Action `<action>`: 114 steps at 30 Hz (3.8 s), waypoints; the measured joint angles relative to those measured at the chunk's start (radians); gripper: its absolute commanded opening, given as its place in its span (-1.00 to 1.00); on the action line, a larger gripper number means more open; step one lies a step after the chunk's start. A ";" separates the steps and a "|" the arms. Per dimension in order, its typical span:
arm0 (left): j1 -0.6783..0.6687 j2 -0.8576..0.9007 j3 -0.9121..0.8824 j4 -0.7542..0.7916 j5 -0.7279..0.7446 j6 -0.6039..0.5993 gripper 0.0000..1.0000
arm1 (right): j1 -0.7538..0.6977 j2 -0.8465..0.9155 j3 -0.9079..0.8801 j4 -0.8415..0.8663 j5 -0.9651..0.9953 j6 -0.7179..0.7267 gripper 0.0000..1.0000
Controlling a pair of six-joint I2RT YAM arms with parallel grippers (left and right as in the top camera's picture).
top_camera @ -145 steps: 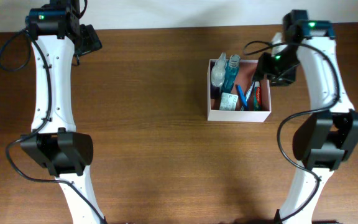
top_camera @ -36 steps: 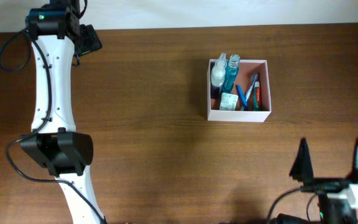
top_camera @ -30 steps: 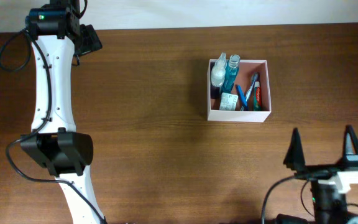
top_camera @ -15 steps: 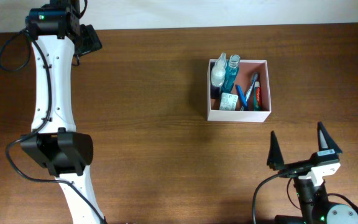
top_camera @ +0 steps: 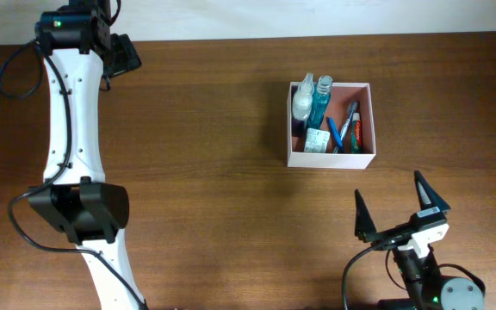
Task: Pack container
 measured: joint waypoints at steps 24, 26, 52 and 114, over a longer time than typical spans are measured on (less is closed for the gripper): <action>0.000 0.000 0.000 0.000 0.000 0.000 0.99 | 0.002 -0.016 -0.126 0.000 0.000 -0.008 0.98; 0.000 0.000 0.000 0.000 0.000 0.000 0.99 | 0.002 -0.016 -0.145 -0.002 0.000 -0.008 0.98; 0.000 0.000 0.000 0.000 0.000 0.000 0.99 | 0.002 -0.016 -0.258 0.099 0.000 -0.011 0.98; 0.000 0.000 0.000 0.000 0.000 0.000 0.99 | 0.003 -0.018 -0.259 0.021 0.045 -0.013 0.98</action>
